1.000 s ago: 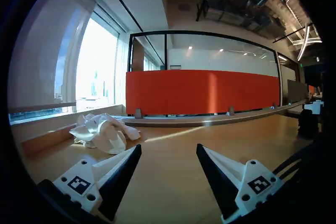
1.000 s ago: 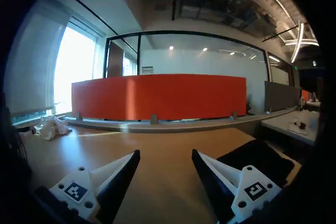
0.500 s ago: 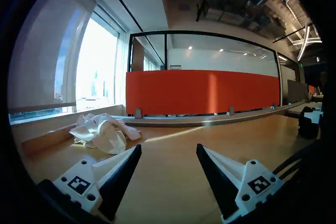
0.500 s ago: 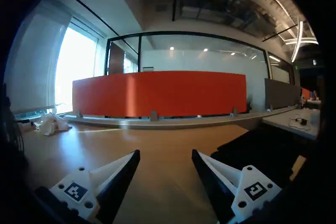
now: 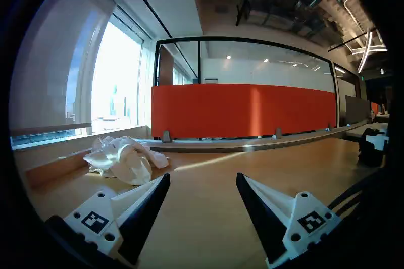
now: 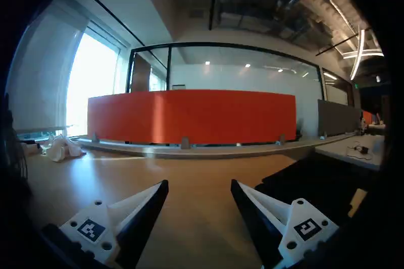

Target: Fold towel

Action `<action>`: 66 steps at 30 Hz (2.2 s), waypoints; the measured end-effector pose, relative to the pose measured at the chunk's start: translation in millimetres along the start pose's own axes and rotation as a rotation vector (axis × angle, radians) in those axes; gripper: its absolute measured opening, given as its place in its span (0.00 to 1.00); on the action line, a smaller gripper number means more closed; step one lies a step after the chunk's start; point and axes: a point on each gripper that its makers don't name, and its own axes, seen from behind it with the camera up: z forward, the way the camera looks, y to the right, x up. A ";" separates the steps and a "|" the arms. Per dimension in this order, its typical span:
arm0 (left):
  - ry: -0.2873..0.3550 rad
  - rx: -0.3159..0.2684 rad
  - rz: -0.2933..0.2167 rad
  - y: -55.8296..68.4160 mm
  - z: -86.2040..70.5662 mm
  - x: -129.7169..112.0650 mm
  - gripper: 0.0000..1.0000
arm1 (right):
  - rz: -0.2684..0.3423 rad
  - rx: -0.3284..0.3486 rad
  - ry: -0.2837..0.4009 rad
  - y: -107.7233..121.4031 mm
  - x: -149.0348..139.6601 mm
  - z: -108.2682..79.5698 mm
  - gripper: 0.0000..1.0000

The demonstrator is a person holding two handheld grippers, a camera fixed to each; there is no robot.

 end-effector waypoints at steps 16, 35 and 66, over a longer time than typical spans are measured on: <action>0.000 0.000 0.000 -0.5 0.0 -0.2 0.97 | -0.001 -0.002 0.002 0.1 -1.3 -1.1 0.96; 0.000 0.000 0.000 -0.4 0.1 0.0 0.97 | 0.000 -0.004 0.001 0.4 -1.7 -0.9 1.00; 0.000 0.000 0.000 -0.7 0.4 1.0 0.97 | 0.001 -0.004 0.001 0.1 -2.4 -0.4 1.00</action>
